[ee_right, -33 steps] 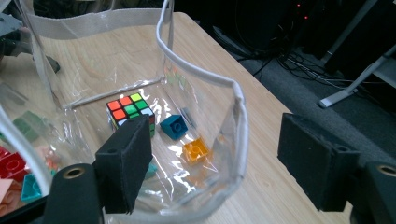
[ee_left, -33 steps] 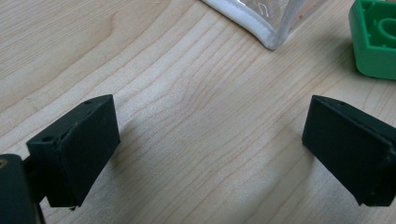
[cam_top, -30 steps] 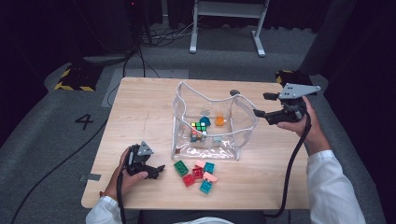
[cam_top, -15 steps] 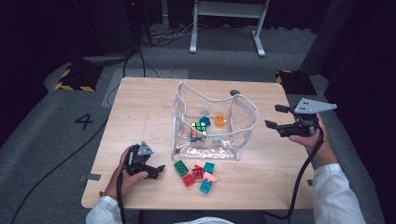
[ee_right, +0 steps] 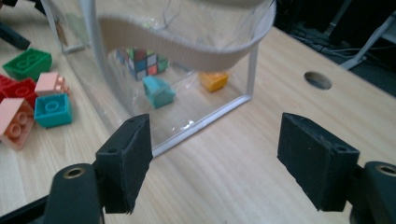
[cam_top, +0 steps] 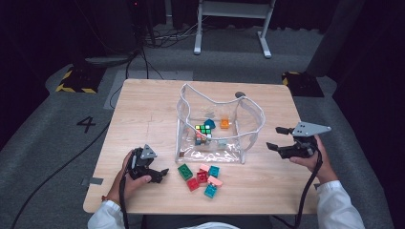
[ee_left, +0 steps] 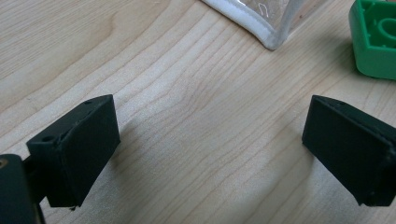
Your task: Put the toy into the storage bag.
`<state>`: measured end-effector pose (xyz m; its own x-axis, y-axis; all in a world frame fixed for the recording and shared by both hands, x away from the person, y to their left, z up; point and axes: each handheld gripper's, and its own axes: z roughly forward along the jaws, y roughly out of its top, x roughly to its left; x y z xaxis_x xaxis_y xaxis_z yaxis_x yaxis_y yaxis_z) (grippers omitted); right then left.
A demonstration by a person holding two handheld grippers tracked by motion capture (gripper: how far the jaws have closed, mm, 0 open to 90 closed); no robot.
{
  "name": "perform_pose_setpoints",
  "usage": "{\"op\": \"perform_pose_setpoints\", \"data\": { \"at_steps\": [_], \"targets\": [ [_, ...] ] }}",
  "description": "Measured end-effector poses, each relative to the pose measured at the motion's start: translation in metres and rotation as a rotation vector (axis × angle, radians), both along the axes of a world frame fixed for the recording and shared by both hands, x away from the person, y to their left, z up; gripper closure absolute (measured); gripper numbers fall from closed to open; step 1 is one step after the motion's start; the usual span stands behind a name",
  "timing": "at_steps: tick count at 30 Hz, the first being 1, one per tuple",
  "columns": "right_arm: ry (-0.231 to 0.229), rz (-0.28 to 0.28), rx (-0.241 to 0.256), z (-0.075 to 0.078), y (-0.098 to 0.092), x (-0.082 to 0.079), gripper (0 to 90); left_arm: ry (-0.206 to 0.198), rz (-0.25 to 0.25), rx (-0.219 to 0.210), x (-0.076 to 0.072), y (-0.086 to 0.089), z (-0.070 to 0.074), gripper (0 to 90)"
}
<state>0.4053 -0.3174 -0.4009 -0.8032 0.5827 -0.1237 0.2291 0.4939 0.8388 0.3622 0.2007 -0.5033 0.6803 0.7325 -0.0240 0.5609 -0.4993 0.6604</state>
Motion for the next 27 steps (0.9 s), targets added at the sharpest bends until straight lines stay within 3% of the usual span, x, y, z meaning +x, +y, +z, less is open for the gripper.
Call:
{"op": "perform_pose_setpoints", "data": {
  "at_steps": [14,17,20,27],
  "targets": [
    [0.122,0.098,-0.038,-0.061,0.027,-0.027,28.3,0.002,0.001,-0.001,0.000,0.000,0.000,4.1],
    [0.147,0.124,-0.022,-0.072,0.035,-0.033,29.2,0.002,0.001,-0.001,0.000,0.000,0.000,4.1],
    [0.154,0.155,-0.050,-0.082,0.046,-0.041,29.3,0.004,0.001,-0.003,0.000,0.000,0.000,4.2],
    [0.205,0.246,-0.044,-0.094,0.067,-0.059,31.0,-0.001,0.003,0.000,-0.001,0.000,0.000,4.6]
  ]
}}
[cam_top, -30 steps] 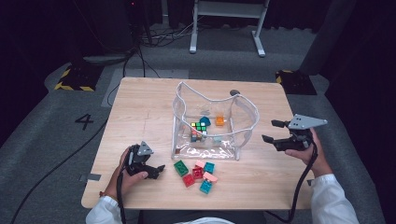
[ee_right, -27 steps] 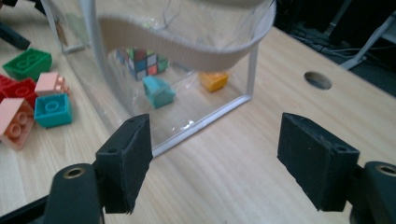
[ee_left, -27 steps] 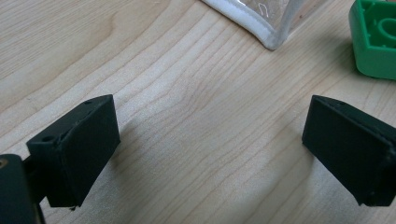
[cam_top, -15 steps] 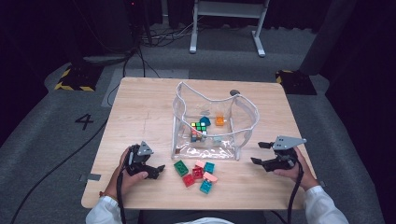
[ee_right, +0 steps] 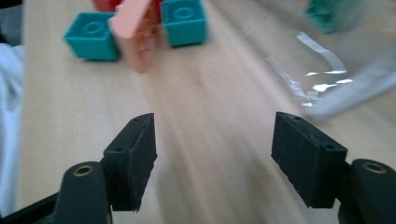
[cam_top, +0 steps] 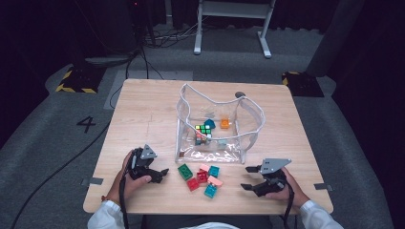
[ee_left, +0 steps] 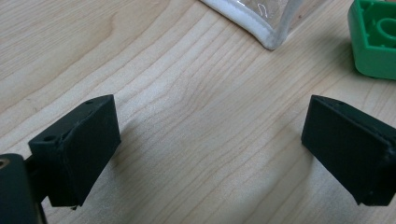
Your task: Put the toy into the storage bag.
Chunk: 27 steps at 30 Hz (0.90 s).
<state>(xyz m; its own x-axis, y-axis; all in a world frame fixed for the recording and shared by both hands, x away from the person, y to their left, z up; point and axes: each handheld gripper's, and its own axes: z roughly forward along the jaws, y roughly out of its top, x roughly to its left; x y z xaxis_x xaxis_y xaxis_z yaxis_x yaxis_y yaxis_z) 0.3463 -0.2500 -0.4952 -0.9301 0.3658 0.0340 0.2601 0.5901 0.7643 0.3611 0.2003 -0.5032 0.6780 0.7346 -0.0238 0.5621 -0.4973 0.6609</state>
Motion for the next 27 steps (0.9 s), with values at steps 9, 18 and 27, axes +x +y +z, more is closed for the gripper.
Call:
{"op": "perform_pose_setpoints", "data": {
  "at_steps": [9,18,27],
  "targets": [
    [-0.024,0.069,-0.035,-0.007,0.032,-0.018,37.4,-0.004,-0.004,0.001,0.000,0.000,0.000,4.5],
    [-0.044,0.066,-0.014,-0.008,0.074,-0.019,53.5,-0.004,-0.003,0.002,0.000,0.000,0.000,4.5],
    [-0.031,0.065,-0.012,-0.008,0.094,-0.022,56.3,-0.007,-0.003,0.004,0.000,0.000,0.000,4.5]
  ]
}}
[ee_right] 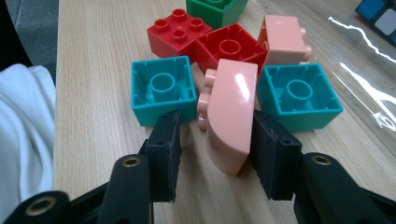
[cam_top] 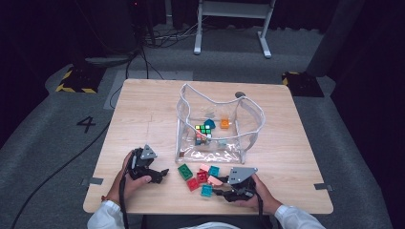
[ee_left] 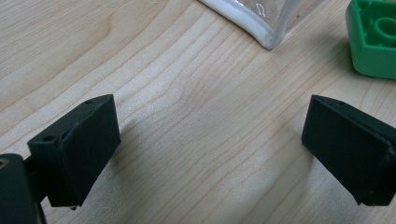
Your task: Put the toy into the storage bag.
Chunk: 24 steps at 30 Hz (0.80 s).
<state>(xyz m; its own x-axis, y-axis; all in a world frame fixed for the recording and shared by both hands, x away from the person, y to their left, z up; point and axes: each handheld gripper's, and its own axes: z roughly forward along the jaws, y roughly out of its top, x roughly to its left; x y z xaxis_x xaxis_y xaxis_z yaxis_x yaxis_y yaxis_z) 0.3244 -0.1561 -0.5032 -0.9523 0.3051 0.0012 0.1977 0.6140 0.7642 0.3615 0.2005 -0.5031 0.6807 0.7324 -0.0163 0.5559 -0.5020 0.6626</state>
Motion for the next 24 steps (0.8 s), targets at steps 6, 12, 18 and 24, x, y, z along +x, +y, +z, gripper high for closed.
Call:
{"op": "perform_pose_setpoints", "data": {
  "at_steps": [6,12,18,24],
  "targets": [
    [-0.013,0.008,-0.001,0.000,0.004,0.002,66.9,0.001,0.001,-0.001,0.000,0.000,0.000,4.5],
    [-0.013,-0.009,0.003,0.000,-0.005,0.004,73.3,0.001,0.001,-0.002,0.000,0.000,0.000,4.5],
    [-0.027,0.019,0.003,0.001,-0.016,0.005,73.3,0.001,0.001,-0.002,0.000,0.000,0.000,4.5],
    [-0.037,0.020,0.009,0.003,-0.032,0.004,73.4,0.003,0.001,-0.005,0.000,0.000,0.000,4.5]
  ]
}}
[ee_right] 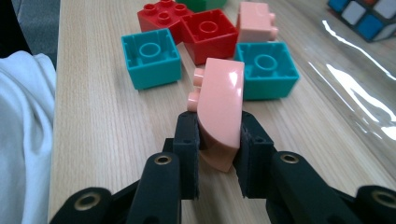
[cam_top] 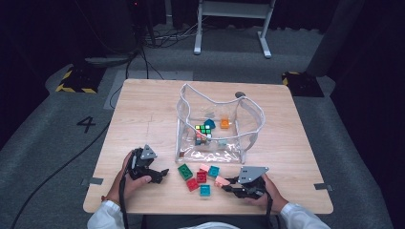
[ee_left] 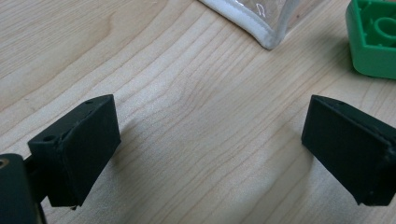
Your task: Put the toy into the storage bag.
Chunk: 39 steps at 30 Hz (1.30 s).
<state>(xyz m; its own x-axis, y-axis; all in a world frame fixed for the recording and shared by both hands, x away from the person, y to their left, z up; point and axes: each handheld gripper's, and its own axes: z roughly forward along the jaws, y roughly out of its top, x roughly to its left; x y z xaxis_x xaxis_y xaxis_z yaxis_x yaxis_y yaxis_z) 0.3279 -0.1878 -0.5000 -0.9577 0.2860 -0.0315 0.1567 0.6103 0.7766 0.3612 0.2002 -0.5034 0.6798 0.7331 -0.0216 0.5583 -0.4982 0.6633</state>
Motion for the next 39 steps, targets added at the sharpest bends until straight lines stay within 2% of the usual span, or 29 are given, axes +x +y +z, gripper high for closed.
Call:
{"op": "perform_pose_setpoints", "data": {
  "at_steps": [6,7,10,15,16,20,25,28,32,39],
  "targets": [
    [-0.006,-0.042,0.016,0.008,-0.023,0.002,73.3,-0.002,0.000,0.003,0.000,0.000,0.000,4.5],
    [0.008,-0.055,0.015,0.010,-0.028,0.002,73.4,0.000,0.000,0.000,0.000,0.000,0.000,4.5],
    [-0.022,-0.051,0.017,0.015,-0.039,0.004,73.3,-0.001,-0.001,0.002,0.000,0.000,0.000,4.5],
    [-0.004,-0.080,0.037,0.021,-0.056,0.008,73.4,-0.001,-0.001,0.002,0.000,0.000,0.000,4.5],
    [-0.018,-0.080,0.031,0.021,-0.059,0.009,73.3,-0.002,-0.001,0.003,0.000,0.000,0.000,4.5],
    [-0.021,-0.139,0.041,0.024,-0.074,0.013,73.3,0.000,-0.002,0.002,0.000,0.000,0.000,4.5],
    [-0.014,-0.211,0.084,0.030,-0.098,0.018,73.3,0.000,-0.002,0.002,0.000,0.000,0.000,4.5],
    [-0.025,-0.255,0.083,0.032,-0.111,0.024,73.3,-0.001,-0.001,0.002,0.000,0.000,0.000,4.5],
    [-0.039,-0.310,0.113,0.039,-0.126,0.035,73.3,0.000,-0.002,0.002,0.000,0.000,0.000,4.4],
    [-0.069,-0.355,0.130,0.055,-0.138,0.051,73.3,0.000,-0.002,0.002,0.000,0.000,0.000,4.5]
  ]
}}
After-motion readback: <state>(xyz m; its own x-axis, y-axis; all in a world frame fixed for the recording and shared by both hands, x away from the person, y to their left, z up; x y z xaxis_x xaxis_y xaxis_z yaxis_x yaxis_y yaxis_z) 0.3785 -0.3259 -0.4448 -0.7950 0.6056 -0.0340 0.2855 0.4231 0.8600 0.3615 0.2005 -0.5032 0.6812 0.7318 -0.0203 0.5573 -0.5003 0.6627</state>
